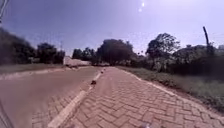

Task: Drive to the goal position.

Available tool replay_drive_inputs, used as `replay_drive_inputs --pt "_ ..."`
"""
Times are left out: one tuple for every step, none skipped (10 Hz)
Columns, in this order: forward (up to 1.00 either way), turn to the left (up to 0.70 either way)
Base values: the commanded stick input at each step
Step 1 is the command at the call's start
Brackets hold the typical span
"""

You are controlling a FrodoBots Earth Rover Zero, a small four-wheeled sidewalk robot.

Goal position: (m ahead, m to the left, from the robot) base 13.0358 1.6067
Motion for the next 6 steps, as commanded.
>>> replay_drive_inputs --pt "0.3 0.0" --pt "0.3 0.0" --pt "0.3 0.0" --pt "0.3 -0.75" --pt "0.3 -0.75" --pt "0.3 0.0"
